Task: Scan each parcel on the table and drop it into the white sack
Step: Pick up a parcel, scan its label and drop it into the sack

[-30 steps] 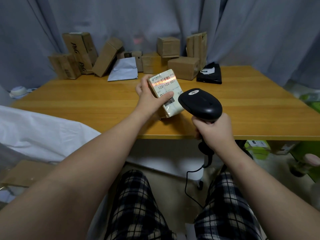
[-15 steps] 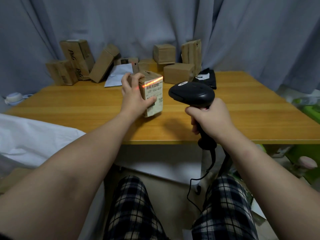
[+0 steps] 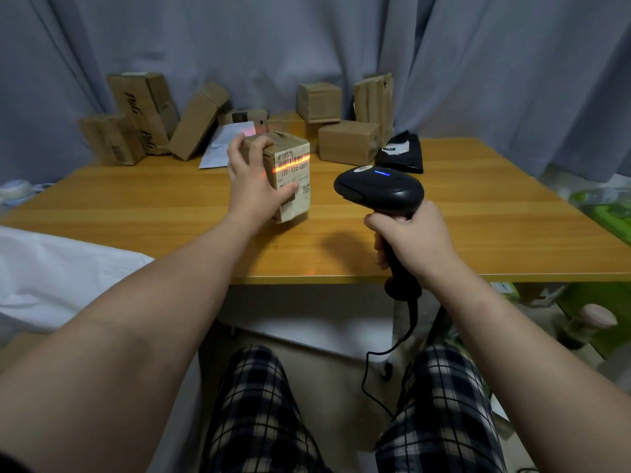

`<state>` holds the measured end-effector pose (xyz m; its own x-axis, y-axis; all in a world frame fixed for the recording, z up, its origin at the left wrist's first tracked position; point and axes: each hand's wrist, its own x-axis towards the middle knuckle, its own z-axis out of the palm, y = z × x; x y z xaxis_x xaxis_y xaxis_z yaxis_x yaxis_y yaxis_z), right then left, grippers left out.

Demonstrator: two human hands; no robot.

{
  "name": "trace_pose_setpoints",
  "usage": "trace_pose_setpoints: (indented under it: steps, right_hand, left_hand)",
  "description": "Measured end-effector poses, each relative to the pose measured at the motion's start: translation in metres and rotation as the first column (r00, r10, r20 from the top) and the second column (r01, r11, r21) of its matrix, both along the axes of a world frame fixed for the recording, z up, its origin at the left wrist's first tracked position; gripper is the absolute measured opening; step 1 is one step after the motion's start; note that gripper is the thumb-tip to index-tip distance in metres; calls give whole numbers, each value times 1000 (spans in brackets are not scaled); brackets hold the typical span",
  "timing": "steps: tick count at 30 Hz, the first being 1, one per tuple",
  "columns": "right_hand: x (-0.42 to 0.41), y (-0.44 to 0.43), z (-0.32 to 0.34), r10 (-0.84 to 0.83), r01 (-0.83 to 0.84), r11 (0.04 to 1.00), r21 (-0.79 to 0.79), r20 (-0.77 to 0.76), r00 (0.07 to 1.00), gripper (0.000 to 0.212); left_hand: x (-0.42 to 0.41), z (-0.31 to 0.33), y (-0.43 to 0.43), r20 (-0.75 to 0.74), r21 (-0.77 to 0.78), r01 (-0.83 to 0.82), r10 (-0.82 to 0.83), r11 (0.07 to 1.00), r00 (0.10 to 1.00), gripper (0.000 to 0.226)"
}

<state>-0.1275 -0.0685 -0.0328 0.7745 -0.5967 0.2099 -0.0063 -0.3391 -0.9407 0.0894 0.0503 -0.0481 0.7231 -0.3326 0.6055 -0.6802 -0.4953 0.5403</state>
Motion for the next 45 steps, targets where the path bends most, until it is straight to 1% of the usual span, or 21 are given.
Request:
trace_pose_setpoints:
  steps: [5,10,13,15,17,20,25,27,29,31,34,35,38,40,41,42,43,44,45]
  right_hand:
    - [1,1,-3,21,-23,999,38,47,999,26]
    - [4,12,-1,46,-49,998,26,84,995,26]
    - [13,29,0,107,-110,994,26,101,989,26]
    - [20,45,0,184,-188,982,31,101,978,24]
    - [29,65,-3,278,-283,959,31,100,955,22]
    - [47,100,-11,383,-388,921,44,93,919,20]
    - [76,164,-32,456,-459,888,39,55,888,17]
    - [84,185,-40,476,-476,880,7,19,879,21]
    - [90,202,-46,489,-490,871,-42,-20,872,25]
    - [95,213,-51,493,-497,863,-89,-61,868,25]
    - [99,221,-57,484,-494,856,-152,-99,869,22]
    - [99,221,-60,478,-489,858,-160,-101,872,21]
    - [98,214,-68,438,-451,875,-178,-109,892,18]
    - [99,206,-74,403,-419,891,-172,-122,907,18]
    - [99,201,-76,392,-408,899,-156,-125,911,17]
    - [99,197,-78,384,-399,906,-138,-125,915,16]
    - [99,192,-79,376,-390,912,-125,-123,918,16]
    - [98,188,-80,367,-381,918,-113,-123,922,17]
    - [97,185,-81,360,-372,922,-103,-123,925,18]
  left_hand:
    - [-8,2,0,6,-22,36,-36,999,999,79]
    - [-29,9,15,-1,-79,84,-85,993,996,81]
    - [-44,12,42,-11,-123,82,-84,989,996,82]
    - [-52,15,67,-26,-147,63,-67,987,997,81]
    - [-59,18,99,-37,-166,24,-31,986,999,81]
    - [-66,24,161,-48,-169,-80,73,982,996,79]
    - [-74,26,274,-119,-178,-302,284,937,951,58]
    - [-79,17,304,-190,-121,-368,342,922,920,53]
    - [-86,2,319,-271,-12,-368,351,930,896,50]
    - [-92,-15,321,-341,77,-314,320,946,884,48]
    - [-97,-37,309,-427,169,-189,245,967,870,47]
    - [-96,-42,305,-447,229,-143,235,963,863,49]
    - [-87,-44,298,-451,443,-33,254,896,855,53]
    - [-77,-35,293,-364,566,-41,295,823,883,48]
    - [-71,-30,290,-294,655,-54,320,753,901,45]
    - [-67,-22,287,-224,758,-63,351,649,909,43]
    - [-63,-14,284,-176,849,-60,388,525,905,43]
    - [-62,-6,280,-149,910,-47,431,412,890,45]
    - [-61,0,277,-120,943,-45,462,330,879,48]
